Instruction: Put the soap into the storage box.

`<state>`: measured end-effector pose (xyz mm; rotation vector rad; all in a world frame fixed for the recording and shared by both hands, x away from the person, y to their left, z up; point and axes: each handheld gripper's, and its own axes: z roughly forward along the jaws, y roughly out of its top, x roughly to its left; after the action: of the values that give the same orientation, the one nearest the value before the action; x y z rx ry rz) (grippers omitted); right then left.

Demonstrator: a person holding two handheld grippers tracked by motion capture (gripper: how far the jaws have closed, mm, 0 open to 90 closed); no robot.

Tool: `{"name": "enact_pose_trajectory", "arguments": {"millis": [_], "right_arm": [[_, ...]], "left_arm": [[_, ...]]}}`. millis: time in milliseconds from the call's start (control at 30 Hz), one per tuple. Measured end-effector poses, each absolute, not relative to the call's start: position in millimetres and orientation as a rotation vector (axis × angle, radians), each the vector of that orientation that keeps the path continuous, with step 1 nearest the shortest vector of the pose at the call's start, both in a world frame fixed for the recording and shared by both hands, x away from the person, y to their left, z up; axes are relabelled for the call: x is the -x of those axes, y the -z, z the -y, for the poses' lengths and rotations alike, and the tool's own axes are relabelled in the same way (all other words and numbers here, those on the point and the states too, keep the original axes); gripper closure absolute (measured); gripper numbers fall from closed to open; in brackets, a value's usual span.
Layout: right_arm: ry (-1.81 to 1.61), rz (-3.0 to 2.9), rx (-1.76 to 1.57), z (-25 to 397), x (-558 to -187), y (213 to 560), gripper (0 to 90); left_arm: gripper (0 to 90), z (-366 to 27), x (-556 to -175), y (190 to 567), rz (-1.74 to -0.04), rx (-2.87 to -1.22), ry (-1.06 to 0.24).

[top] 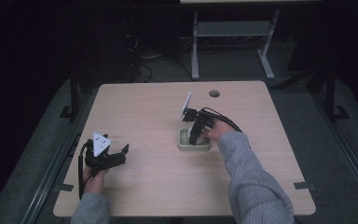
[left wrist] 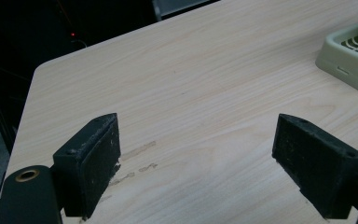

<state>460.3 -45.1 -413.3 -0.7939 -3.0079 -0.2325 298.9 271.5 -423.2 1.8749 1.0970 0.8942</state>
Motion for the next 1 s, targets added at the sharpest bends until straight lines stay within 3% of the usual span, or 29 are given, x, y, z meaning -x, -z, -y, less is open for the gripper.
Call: {"name": "enact_pose_trajectory", "arguments": {"millis": [1000], "right_arm": [[0.222,2.994,0.814,44.3,-463.9,414.6,23.1]], "left_arm": [[14.8,-272.2,-298.4,422.4,-1.1,-1.871,-0.897]]}}
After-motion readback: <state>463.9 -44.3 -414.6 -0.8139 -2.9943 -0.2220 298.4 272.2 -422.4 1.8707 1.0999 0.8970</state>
